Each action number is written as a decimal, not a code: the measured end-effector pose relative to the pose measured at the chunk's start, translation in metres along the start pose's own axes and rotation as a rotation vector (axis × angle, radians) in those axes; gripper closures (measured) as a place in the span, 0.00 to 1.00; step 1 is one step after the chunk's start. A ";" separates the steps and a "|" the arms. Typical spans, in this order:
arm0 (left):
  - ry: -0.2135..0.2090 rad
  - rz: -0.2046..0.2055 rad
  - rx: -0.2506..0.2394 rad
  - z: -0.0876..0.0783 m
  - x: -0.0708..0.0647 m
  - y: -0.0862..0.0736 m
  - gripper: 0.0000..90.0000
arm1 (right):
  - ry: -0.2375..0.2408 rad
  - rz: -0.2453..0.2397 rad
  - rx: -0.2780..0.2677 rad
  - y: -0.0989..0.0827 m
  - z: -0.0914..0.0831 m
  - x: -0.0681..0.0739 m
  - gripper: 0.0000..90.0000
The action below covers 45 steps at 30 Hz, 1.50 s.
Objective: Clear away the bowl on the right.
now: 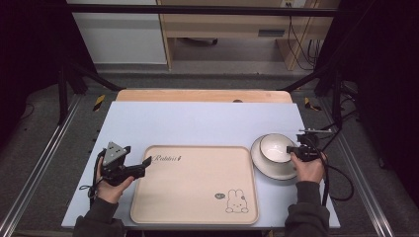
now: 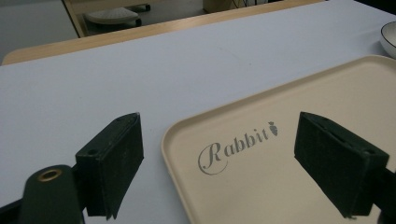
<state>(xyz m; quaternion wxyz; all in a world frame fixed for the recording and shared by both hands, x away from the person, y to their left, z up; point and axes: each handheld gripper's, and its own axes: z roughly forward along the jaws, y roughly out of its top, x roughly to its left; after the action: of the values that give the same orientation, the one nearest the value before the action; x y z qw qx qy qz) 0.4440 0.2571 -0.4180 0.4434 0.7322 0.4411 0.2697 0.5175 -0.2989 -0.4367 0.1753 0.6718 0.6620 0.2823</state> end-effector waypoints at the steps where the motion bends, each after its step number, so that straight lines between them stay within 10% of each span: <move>1: -0.001 0.001 0.001 0.000 0.000 0.000 0.17 | 0.003 0.020 0.003 0.001 -0.001 0.002 0.92; 45: 0.002 -0.010 -0.010 -0.003 0.003 0.002 0.17 | -0.053 -0.047 -0.050 0.003 -0.018 0.017 0.91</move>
<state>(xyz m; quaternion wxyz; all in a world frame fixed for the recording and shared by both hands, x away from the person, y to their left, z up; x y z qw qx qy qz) 0.4441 0.2605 -0.4144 0.4482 0.7273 0.4438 0.2703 0.5081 -0.2850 -0.4189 0.2160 0.6587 0.6656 0.2765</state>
